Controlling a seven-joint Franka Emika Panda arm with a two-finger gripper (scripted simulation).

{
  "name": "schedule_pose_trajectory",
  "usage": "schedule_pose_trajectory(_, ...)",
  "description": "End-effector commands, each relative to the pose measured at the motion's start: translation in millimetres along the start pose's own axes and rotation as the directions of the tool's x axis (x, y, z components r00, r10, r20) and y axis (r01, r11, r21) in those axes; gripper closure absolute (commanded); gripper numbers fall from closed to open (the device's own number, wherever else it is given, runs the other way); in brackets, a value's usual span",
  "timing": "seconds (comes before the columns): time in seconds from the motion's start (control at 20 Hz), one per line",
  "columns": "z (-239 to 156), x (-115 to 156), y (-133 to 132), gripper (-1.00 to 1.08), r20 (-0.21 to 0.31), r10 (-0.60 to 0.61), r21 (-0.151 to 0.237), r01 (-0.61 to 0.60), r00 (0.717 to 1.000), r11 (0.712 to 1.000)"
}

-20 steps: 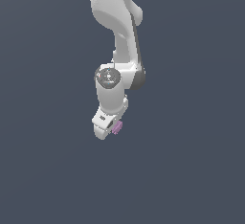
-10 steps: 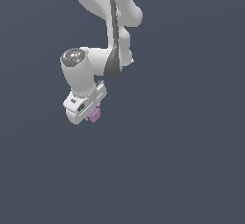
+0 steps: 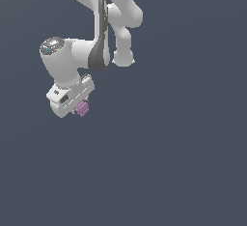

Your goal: Pick up the object and move it to a goal position.

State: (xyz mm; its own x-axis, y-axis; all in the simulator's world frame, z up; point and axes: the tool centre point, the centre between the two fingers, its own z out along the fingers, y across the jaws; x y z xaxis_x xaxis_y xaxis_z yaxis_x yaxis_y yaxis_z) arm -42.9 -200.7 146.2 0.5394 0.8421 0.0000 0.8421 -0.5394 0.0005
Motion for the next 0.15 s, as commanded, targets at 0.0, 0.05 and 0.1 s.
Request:
schedule_pose_trajectory(0.0,-2.2,-5.8,1.2,1.08,0.0,-0.002,0.0,0.002,1.0,1.0)
schedule_pose_trajectory(0.05,-2.6,-6.8,1.4,1.08,0.0,-0.002,0.0,0.002,1.0,1.0)
schedule_pose_trajectory(0.1,-2.7,-7.1,1.5,1.08,0.0,-0.002,0.0,0.002,1.0,1.0)
